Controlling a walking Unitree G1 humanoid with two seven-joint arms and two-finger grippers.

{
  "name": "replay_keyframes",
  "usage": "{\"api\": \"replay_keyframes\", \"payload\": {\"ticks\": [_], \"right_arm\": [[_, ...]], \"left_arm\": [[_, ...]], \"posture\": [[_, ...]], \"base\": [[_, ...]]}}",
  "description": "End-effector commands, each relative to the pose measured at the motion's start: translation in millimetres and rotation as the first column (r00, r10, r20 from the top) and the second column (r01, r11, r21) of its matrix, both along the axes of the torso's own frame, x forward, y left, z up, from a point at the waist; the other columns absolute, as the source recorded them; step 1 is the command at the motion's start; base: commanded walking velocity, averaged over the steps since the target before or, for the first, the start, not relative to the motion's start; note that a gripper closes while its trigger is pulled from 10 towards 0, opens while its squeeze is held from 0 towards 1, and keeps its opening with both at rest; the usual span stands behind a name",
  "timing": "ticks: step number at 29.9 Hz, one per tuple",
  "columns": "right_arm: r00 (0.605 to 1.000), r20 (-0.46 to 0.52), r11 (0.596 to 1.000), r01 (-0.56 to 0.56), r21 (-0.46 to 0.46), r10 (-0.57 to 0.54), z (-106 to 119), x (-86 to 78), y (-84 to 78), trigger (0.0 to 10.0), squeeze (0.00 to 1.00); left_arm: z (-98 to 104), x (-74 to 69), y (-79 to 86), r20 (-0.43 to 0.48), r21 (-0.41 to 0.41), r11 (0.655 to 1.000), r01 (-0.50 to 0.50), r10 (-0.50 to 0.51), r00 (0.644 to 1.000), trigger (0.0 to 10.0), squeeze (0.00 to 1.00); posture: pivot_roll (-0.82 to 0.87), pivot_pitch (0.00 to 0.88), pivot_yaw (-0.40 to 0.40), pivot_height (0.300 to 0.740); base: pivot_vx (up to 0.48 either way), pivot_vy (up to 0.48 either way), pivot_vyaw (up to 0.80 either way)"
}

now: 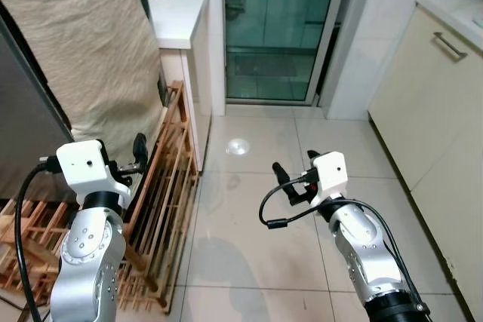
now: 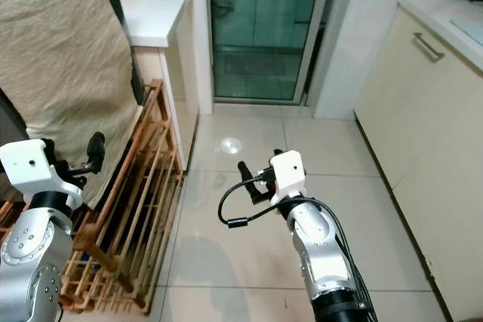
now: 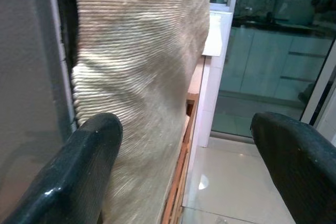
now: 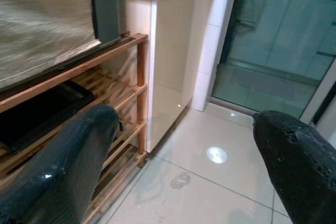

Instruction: Restocking fridge

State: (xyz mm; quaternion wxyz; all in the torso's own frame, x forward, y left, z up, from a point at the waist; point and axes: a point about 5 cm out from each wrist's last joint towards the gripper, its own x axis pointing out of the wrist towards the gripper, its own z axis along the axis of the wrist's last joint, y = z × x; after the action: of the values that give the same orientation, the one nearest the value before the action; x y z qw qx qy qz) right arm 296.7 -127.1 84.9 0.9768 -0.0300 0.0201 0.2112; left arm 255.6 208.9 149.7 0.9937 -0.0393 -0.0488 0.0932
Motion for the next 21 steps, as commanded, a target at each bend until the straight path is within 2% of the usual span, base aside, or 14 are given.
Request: {"api": "replay_keyframes", "payload": {"ticks": [1,6,12,18,21], "right_arm": [[1.000,0.007,1.000,-0.008,0.007,0.008,4,3.4,-0.5,10.0,0.00],[1.000,-0.004,1.000,-0.031,0.002,0.031,2,1.8,1.8,10.0,0.00],[0.999,-0.012,0.999,-0.034,0.005,0.034,1,2.3,1.9,10.0,0.00],[1.000,0.012,1.000,0.004,-0.008,-0.003,5,8.4,0.4,10.0,0.00],[1.000,0.017,1.000,0.011,0.008,-0.011,7,9.2,-2.7,10.0,0.00]], "left_arm": [[3,0.8,-1.5,0.013,-0.001,1.000,-0.006,0.006,1.000,10.0,0.00],[3,-0.1,-2.8,0.012,0.000,1.000,-0.011,0.011,1.000,10.0,0.00],[6,2.8,3.1,0.004,-0.010,0.997,-0.082,0.082,0.997,10.0,0.00],[24,28.9,15.4,0.035,-0.063,0.989,-0.136,0.139,0.990,10.0,0.00],[30,30.7,18.5,0.047,-0.056,0.987,-0.152,0.155,0.987,10.0,0.00]], "posture": [[-0.06,0.000,0.014,0.740],[-0.06,0.000,0.013,0.740],[-0.06,0.000,0.011,0.740],[-0.06,0.000,0.015,0.740],[-0.07,0.000,0.022,0.740]], "base": [[0.000,0.000,0.41],[0.000,0.000,0.17],[0.000,0.000,0.00],[0.000,0.000,0.00],[0.000,0.000,0.00]]}}
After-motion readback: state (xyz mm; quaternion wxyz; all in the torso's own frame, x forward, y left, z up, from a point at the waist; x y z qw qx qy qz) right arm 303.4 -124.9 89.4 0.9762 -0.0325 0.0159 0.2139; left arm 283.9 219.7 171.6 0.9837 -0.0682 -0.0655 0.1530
